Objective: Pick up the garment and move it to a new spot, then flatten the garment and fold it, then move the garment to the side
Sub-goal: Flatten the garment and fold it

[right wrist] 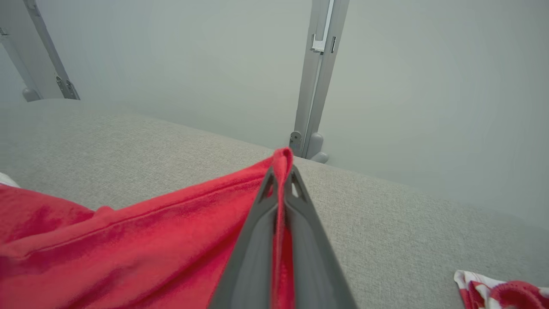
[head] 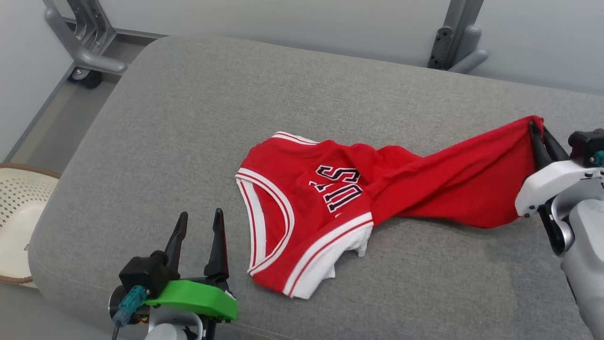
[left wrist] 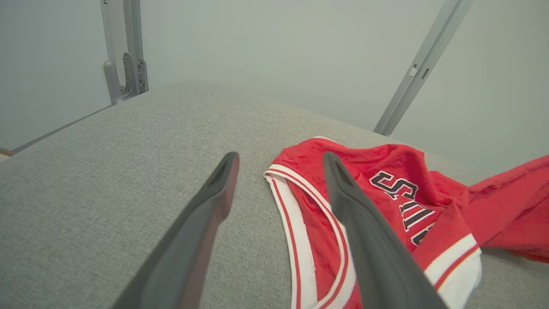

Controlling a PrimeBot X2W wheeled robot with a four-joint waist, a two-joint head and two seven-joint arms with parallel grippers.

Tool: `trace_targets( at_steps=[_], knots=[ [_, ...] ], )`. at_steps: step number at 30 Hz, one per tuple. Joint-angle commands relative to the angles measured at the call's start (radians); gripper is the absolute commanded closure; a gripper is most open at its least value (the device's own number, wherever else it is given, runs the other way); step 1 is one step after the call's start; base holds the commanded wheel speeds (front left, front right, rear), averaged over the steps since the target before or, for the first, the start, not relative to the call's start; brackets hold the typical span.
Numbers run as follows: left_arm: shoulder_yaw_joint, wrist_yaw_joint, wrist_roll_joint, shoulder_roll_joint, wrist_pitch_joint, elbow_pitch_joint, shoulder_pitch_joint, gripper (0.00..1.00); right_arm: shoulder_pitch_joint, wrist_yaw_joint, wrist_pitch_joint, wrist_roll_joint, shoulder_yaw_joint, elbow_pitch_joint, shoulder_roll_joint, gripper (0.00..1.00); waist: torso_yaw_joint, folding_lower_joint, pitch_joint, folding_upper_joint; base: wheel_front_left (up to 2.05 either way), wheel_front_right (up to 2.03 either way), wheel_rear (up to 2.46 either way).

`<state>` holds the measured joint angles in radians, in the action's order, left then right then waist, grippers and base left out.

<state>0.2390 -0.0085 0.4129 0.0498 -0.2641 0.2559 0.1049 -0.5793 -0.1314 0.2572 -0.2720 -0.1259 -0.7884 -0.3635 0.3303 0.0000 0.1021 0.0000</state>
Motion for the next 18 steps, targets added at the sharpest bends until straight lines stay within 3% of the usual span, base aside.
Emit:
trace_targets(
  at_steps=[1,14,18],
  knots=[
    [0.001,0.003,-0.002,0.002,0.000,-0.003,0.007,0.00,0.006,0.002,0.008,0.004,-0.009,0.024,0.005,1.00,-0.011,0.0000,0.003,0.0000,0.00,0.00,0.00],
    [-0.022,0.017,0.003,0.002,0.000,-0.012,-0.003,0.00,0.386,0.002,0.008,0.055,-0.059,0.530,-0.009,1.00,-0.132,0.0000,0.025,0.0000,0.00,0.00,0.00],
    [-0.028,0.014,-0.002,0.002,0.000,-0.008,-0.002,0.00,0.482,0.002,0.008,0.085,-0.088,0.609,-0.008,1.00,-0.160,0.0000,0.023,0.0000,0.00,0.00,0.00]
  ],
)
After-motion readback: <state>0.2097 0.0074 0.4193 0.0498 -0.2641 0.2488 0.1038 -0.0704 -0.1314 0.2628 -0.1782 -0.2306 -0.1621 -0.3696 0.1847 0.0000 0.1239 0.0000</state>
